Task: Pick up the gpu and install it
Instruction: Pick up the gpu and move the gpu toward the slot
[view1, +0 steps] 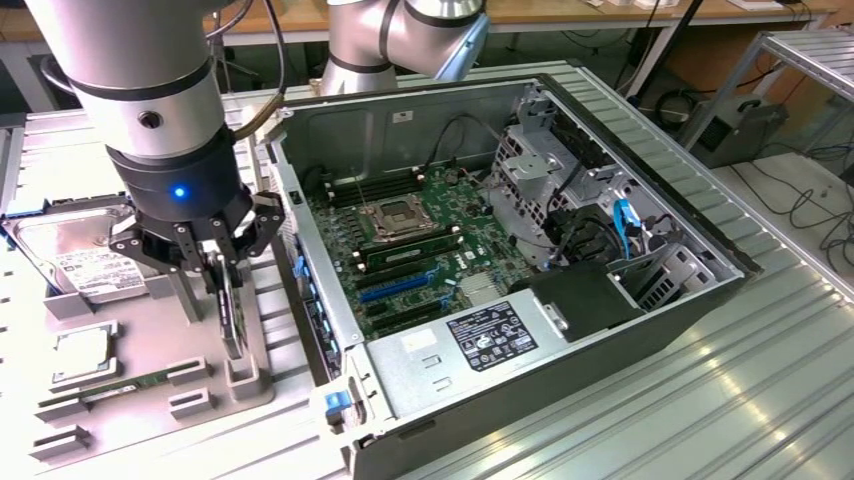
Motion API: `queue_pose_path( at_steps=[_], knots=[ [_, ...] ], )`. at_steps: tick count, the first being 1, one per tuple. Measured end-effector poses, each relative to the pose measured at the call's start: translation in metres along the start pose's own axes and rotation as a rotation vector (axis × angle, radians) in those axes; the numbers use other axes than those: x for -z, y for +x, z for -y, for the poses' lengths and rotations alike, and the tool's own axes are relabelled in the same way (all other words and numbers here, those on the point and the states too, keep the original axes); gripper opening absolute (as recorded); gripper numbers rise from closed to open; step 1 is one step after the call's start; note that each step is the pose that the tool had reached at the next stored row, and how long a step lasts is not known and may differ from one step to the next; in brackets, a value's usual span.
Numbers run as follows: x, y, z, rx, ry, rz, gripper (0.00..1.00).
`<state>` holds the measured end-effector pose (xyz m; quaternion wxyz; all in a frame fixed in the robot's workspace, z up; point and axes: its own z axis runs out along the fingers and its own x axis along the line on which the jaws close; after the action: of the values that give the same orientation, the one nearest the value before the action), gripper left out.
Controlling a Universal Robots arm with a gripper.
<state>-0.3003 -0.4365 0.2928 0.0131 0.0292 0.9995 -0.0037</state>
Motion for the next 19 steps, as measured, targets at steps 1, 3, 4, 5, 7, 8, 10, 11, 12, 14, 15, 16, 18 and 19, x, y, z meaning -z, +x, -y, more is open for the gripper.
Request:
queue_pose_path(
  at_steps=[1,3,4,5,7,8,10,11,12,14,15,16,18,19],
  knots=[
    [0.0004,0.0,0.0,0.0,0.0,0.0,0.26],
    [0.0011,0.0,0.0,0.0,0.0,0.0,0.26],
    [0.0014,0.0,0.0,0.0,0.0,-0.0001,0.26],
    [0.0018,0.0,0.0,0.0,0.0,-0.0001,0.26],
    [0.0025,0.0,0.0,0.0,0.0001,-0.0001,0.26],
    [0.0028,0.0,0.0,0.0,0.0,0.0,0.26],
    [0.0036,0.0,0.0,0.0,0.0001,0.0,0.26],
    [0.0039,0.0,0.0,0.0,0.0,-0.0001,0.26],
    [0.0042,0.0,0.0,0.0,0.0001,-0.0001,0.26],
    [0.0119,0.0,0.0001,0.0,0.0001,-0.0001,0.26],
    [0.0137,0.0,0.0001,0.0,0.0001,-0.0001,0.26],
    [0.0164,0.0,0.0001,0.0,0.0,0.0,0.26],
    [0.0246,-0.001,0.0002,0.0,0.0001,-0.0001,0.26],
    [0.0285,-0.001,0.0002,0.0,0.0001,-0.0001,0.26]
  ],
)
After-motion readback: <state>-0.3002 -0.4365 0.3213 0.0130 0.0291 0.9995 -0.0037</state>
